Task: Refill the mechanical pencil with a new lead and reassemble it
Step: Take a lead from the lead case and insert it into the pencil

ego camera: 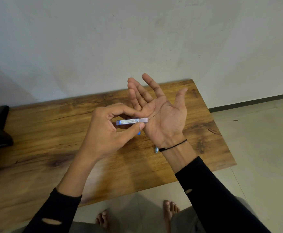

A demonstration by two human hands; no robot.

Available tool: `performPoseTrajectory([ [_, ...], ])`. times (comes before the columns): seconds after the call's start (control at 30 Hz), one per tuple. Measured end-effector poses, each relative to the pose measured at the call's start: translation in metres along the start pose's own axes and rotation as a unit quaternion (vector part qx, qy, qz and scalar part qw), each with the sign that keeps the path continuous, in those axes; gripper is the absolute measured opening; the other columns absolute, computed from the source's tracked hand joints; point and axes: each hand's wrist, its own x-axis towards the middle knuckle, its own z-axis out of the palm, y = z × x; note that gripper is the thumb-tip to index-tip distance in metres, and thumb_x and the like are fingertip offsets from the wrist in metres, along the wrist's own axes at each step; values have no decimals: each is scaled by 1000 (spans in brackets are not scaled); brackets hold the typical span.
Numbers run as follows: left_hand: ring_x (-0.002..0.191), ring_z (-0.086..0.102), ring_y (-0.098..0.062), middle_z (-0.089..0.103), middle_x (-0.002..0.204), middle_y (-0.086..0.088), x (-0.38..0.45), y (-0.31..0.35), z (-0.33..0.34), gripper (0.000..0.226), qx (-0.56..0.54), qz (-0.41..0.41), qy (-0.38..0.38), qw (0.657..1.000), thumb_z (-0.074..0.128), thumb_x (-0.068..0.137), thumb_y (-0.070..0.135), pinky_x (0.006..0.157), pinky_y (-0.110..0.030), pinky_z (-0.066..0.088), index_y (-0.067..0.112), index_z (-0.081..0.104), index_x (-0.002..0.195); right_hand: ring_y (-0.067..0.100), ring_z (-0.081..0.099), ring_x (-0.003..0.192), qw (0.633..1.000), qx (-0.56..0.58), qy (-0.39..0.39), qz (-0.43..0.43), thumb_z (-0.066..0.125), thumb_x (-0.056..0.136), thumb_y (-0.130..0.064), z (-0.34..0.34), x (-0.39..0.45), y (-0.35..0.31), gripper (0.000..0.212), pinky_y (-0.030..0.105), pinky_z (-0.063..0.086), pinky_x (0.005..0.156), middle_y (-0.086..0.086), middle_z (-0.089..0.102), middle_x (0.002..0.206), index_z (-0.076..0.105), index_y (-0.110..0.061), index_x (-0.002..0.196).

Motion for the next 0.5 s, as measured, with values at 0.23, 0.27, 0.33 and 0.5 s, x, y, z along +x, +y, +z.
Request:
performPoseTrajectory([
  [0.23,82,78,-6,84,92,10,0,-2,-9,16,7,-4,-4,1000,93,85,16,76,-18,61,23,85,97,42,63,127,1000,20,-20,-1,24,94,-86,-3,1,-7,109,46,51,112,37,56,142,35,0,159],
  [0.27,82,78,-3,83,94,13,-1,-3,-11,18,18,-6,-7,1000,93,84,18,76,-15,60,27,83,96,42,64,127,1000,20,-20,-5,24,94,-86,-3,2,-8,109,46,53,110,37,56,142,35,1,159],
  [0.33,84,78,-2,82,96,16,-3,-11,-15,20,61,-27,-21,998,93,84,21,77,-17,62,30,83,99,42,65,126,1000,19,-21,-10,25,94,-86,-3,2,-9,109,45,55,109,37,58,140,36,2,158],
  [0.5,97,77,-5,84,101,16,-8,-36,-5,15,238,-124,-70,961,88,90,29,90,-38,63,31,87,105,41,66,125,999,13,-27,-12,27,94,-85,-4,2,-11,108,45,54,109,36,59,139,35,1,159],
])
